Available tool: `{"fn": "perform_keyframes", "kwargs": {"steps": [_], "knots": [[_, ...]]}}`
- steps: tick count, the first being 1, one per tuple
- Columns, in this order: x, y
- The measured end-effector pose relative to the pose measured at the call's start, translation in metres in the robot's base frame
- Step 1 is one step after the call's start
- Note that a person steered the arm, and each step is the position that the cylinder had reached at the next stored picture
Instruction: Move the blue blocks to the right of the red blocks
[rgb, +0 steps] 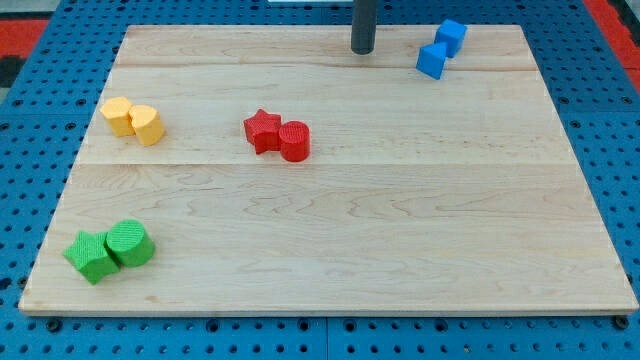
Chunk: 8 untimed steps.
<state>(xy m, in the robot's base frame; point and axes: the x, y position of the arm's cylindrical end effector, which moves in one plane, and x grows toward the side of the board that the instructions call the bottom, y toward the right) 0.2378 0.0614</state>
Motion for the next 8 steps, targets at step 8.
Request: {"fn": "perform_keyframes", "kwargs": {"steps": [8], "knots": [[0.056, 0.163]]}}
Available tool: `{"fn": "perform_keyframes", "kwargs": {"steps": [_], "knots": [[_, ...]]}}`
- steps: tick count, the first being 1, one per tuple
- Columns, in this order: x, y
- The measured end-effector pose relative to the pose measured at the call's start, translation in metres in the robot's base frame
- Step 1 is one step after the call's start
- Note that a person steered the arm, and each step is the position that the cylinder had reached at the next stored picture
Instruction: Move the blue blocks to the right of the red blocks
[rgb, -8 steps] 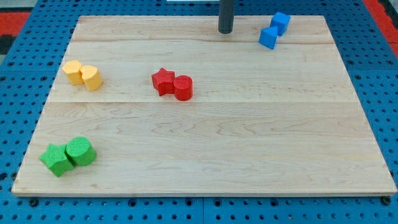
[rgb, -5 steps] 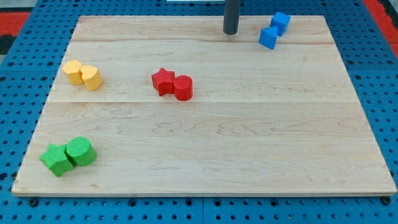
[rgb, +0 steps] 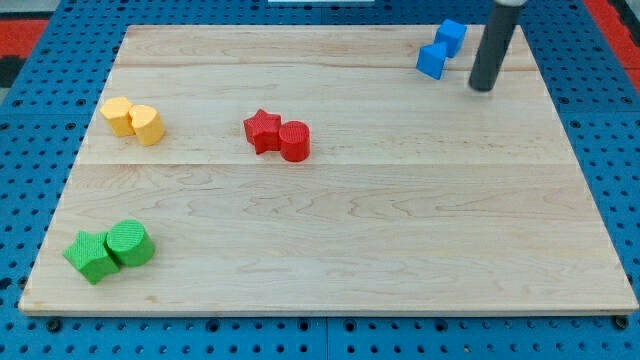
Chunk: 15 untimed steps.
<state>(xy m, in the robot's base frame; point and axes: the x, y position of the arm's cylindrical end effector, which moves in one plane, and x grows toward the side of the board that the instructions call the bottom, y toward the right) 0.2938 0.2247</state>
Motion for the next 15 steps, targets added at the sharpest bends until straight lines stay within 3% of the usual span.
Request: {"fn": "perform_keyframes", "kwargs": {"steps": [1, 2, 4, 6, 8, 10, 11, 13, 15], "knots": [[-0.076, 0.041], [-0.103, 0.050], [-0.101, -0.043], [-0.046, -0.049], [-0.022, -0.086], [-0.014, -0.074], [0.003, -0.126], [0.027, -0.172], [0.049, -0.123]]}}
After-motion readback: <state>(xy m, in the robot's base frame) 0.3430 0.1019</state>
